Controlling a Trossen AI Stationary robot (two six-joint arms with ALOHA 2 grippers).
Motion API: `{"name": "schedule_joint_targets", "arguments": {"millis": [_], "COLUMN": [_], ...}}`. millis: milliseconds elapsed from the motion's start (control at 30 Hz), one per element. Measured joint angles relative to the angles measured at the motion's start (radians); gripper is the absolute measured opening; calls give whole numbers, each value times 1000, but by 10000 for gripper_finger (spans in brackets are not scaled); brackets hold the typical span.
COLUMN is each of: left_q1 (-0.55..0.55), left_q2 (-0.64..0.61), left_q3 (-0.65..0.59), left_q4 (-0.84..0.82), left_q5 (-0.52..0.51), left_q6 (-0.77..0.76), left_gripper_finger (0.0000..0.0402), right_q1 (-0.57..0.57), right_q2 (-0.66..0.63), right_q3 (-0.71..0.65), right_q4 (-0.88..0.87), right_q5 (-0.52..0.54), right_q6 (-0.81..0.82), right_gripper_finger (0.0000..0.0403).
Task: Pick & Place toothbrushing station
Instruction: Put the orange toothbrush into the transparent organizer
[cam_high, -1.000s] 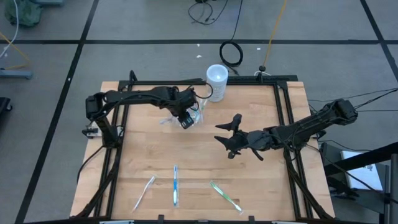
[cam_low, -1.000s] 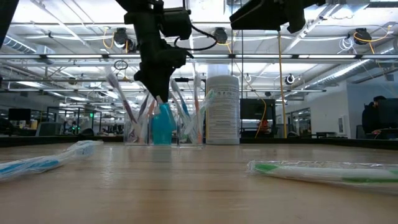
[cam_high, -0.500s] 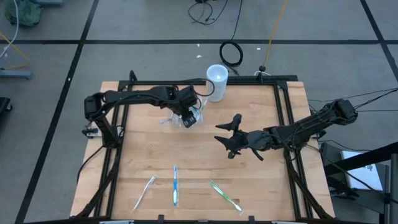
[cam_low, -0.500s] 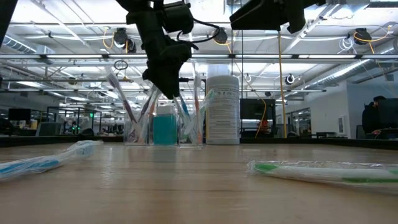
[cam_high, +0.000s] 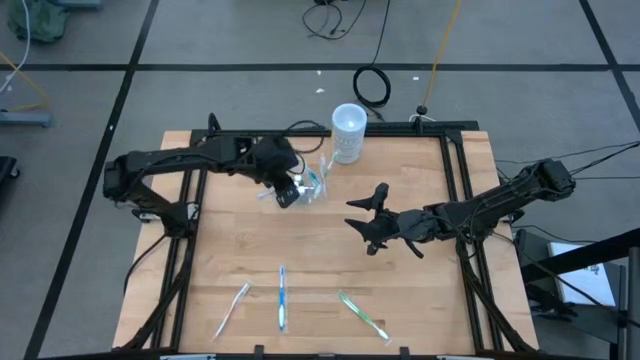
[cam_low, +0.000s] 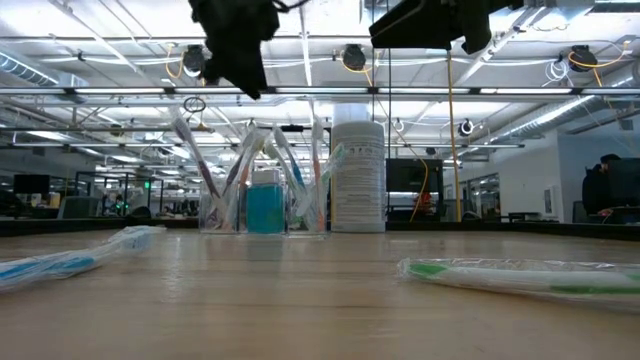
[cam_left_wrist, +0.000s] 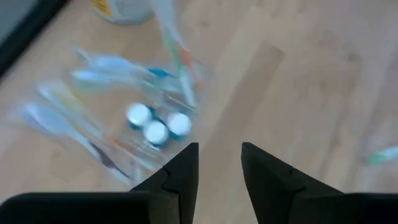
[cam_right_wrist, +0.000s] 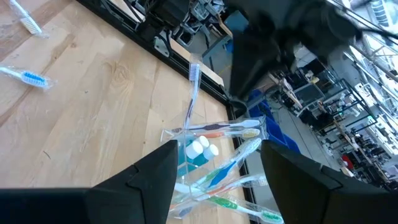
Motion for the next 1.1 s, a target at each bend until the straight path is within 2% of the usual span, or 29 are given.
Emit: {"name": "schedule_joint_targets", "arguments": {"millis": [133, 367, 567, 667, 800, 900, 1100], "left_q1": [-99, -338, -550, -640, -708, -751, -850], "left_q2": [-24, -7, -8, -8, -8, -8, -8], "left_q3": [0, -3, -65, -137, -260, -352, -513], "left_q4": [-82, -257, -277, -268, -166, -41, 214], "left_q5": [7, 7, -35, -14, -2, 55, 139], "left_q6": [-86, -206, -304, -333, -547, -732, -897], "left_gripper_finger": [117, 115, 115, 116, 115, 116, 116], "right_q1": [0, 0, 0, 0, 0, 0, 0], "right_q2": [0, 0, 0, 0, 0, 0, 0], "right_q3": [0, 0, 0, 0, 0, 0, 0], "right_q4": [-1, -3, 1, 0, 0, 0, 0], "right_q5": [0, -1, -1, -1, -1, -1, -1], "right_q6": [8, 26, 2, -12, -18, -18, -18], "right_gripper_finger": [222, 222, 222, 222, 222, 222, 222]}}
